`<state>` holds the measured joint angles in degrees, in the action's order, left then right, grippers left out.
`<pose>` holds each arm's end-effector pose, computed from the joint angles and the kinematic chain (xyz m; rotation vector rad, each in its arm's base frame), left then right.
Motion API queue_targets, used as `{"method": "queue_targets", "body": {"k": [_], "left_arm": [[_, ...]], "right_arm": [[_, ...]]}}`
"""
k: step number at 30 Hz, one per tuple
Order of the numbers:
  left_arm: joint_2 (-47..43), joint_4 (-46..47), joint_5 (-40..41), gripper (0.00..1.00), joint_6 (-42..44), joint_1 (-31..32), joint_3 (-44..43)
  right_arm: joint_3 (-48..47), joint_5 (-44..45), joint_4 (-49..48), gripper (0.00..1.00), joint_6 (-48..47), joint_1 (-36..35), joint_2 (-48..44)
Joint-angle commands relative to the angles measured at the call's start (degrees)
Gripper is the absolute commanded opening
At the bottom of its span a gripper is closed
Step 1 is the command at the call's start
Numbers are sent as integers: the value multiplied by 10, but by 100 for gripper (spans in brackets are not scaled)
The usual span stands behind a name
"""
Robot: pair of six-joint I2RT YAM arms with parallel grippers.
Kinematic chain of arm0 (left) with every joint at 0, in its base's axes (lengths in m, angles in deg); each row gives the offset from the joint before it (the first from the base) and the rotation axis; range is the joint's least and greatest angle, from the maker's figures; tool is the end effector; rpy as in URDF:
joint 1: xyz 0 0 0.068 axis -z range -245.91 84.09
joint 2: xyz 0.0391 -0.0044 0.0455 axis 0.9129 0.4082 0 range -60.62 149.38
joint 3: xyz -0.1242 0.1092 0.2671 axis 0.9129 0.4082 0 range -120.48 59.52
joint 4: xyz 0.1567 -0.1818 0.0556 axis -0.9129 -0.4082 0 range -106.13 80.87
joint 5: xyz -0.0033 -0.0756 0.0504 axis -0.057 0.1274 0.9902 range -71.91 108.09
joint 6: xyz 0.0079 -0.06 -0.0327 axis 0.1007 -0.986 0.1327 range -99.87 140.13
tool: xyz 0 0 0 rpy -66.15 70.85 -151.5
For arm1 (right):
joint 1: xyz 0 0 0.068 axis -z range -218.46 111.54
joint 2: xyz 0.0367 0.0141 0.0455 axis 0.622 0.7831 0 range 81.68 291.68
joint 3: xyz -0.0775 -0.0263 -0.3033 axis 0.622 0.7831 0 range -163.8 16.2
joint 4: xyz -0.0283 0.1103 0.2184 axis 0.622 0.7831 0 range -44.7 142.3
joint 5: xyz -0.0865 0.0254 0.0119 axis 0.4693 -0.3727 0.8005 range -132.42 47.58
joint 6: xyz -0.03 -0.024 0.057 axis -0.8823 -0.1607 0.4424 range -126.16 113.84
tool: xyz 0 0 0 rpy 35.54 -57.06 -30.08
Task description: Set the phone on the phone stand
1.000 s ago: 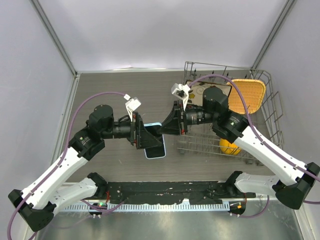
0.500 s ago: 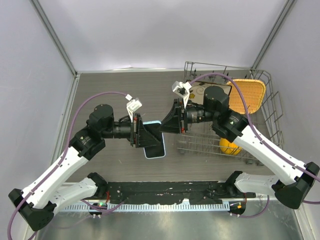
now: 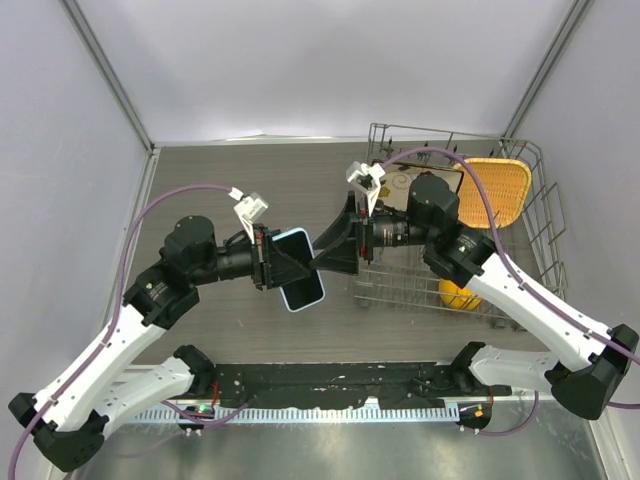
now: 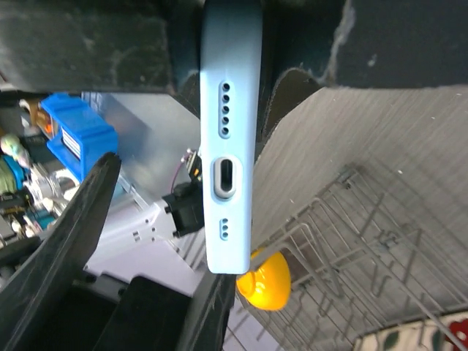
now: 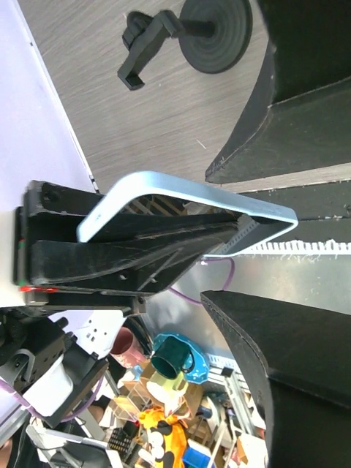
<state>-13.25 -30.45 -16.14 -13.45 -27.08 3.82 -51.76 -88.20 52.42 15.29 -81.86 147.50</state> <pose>0.0950 -0.1165 0.4045 0.5645 1.9191 -1.3956 0.1420 0.1890 0.4518 -0.9929 1.5808 1.4761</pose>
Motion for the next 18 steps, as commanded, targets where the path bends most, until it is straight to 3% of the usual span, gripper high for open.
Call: {"method": "queue_targets", "body": {"k": [1,12,15,16,18], "left_arm": [[-39,41,69,0,-19,-3,-33],[-54,133,45,0,-87,-3,-18],[-55,143,44,0,-95,-3,-14],[-55,140,44,0,-95,-4,-14],[-58,139,39,0,-97,-4,-14]], "right_arm": [[44,-2,-101,66,39,-18,-30],[100,31,-162,65,59,-74,-20],[93,30,-164,53,62,-79,-12],[96,25,-178,40,66,-80,-11],[106,20,-205,24,86,-81,-14]]}}
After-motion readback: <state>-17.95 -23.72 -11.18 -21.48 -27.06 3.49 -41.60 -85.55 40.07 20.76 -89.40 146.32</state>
